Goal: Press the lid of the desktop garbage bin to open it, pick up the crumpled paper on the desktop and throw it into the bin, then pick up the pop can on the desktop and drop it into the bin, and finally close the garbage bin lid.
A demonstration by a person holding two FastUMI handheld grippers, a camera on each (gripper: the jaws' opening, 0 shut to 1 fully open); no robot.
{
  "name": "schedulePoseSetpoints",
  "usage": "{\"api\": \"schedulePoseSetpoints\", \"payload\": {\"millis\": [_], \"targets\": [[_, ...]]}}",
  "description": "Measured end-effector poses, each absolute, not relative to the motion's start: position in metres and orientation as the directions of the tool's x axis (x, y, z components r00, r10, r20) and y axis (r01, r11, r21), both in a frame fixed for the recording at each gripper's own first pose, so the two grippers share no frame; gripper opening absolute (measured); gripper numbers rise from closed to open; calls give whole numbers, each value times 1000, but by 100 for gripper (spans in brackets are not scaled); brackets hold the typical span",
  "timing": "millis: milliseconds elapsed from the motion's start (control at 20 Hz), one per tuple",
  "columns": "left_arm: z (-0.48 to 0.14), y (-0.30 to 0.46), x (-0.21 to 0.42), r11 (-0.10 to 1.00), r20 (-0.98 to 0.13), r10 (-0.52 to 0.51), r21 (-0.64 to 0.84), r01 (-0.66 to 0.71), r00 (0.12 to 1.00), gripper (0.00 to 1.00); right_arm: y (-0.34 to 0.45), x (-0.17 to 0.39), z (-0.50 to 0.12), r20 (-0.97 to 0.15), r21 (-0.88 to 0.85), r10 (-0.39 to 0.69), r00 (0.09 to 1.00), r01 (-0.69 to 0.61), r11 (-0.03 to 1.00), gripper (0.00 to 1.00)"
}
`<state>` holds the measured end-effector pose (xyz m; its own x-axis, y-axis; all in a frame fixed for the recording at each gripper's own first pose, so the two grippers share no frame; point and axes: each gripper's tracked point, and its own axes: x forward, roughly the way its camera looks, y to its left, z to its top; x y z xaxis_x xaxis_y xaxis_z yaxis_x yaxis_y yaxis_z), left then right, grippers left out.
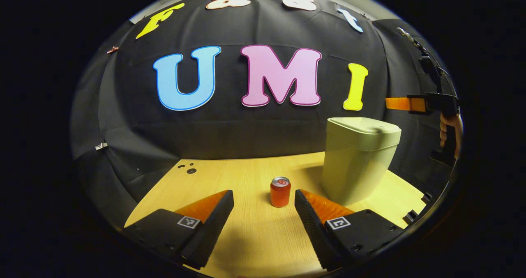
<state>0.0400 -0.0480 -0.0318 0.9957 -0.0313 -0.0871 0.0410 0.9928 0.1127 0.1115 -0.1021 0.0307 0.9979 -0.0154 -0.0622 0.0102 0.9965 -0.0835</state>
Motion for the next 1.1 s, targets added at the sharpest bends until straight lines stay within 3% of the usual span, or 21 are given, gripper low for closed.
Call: {"api": "schedulePoseSetpoints", "payload": {"millis": [650,1100], "targets": [[-43,-40,54,995,-122,2,96,10,993,96,-125,151,-25,-212,-10,-63,975,62,998,5],[-47,-33,56,995,-131,13,97,0,991,96,-127,153,-31,-208,-37,-75,975,69,997,5]]}}
